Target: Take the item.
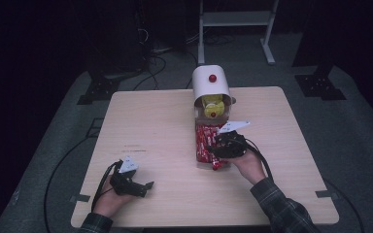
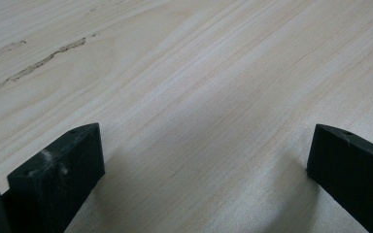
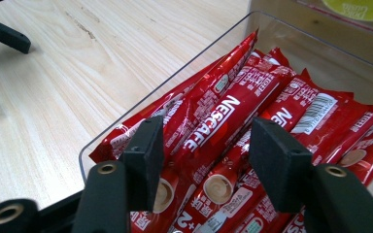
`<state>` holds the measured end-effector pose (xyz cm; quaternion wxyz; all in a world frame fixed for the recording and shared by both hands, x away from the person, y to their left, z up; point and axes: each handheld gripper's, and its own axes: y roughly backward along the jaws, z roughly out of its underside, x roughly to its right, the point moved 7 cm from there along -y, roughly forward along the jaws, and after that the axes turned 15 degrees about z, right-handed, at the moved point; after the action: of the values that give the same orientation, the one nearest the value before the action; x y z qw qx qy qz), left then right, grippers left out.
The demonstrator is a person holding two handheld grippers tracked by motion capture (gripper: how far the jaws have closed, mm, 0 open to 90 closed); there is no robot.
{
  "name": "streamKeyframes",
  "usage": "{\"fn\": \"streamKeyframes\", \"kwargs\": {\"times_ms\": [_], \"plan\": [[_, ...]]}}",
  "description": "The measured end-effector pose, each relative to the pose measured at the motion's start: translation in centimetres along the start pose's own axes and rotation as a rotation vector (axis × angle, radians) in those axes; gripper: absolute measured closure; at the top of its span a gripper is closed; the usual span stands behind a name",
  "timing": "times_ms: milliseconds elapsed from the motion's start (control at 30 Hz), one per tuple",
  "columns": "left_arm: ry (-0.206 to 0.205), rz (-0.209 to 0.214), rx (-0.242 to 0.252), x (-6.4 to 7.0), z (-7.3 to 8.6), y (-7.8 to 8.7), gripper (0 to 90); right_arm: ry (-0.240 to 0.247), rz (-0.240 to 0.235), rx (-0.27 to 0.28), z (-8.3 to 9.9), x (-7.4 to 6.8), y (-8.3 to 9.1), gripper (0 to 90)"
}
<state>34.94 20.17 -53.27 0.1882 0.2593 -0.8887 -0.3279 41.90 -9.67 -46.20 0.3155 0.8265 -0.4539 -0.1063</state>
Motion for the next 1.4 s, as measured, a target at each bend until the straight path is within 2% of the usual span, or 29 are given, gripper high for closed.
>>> {"fn": "streamKeyframes", "kwargs": {"times_ms": [400, 567, 700, 933, 1400], "plan": [[0.0, 0.0, 0.0, 0.0, 0.0, 0.0, 0.0, 0.002, -0.013, -0.019, 0.15, -0.18, -0.08, 62.1], [0.0, 0.0, 0.0, 0.0, 0.0, 0.0, 0.0, -0.021, -0.013, -0.032, 0.2, -0.08, -0.05, 66.1], [0.0, 0.0, 0.0, 0.0, 0.0, 0.0, 0.0, -0.061, -0.032, -0.052, 0.27, 0.01, 0.09, 74.9], [0.0, 0.0, 0.0, 0.0, 0.0, 0.0, 0.0, -0.089, -0.038, -0.064, 0.32, 0.3, 0.19, 85.6], [-0.002, -0.001, -0.001, -0.02, 0.0, 0.01, 0.0, -0.112, -0.046, -0.052, 0.04, 0.6, 0.78, 87.7]]}}
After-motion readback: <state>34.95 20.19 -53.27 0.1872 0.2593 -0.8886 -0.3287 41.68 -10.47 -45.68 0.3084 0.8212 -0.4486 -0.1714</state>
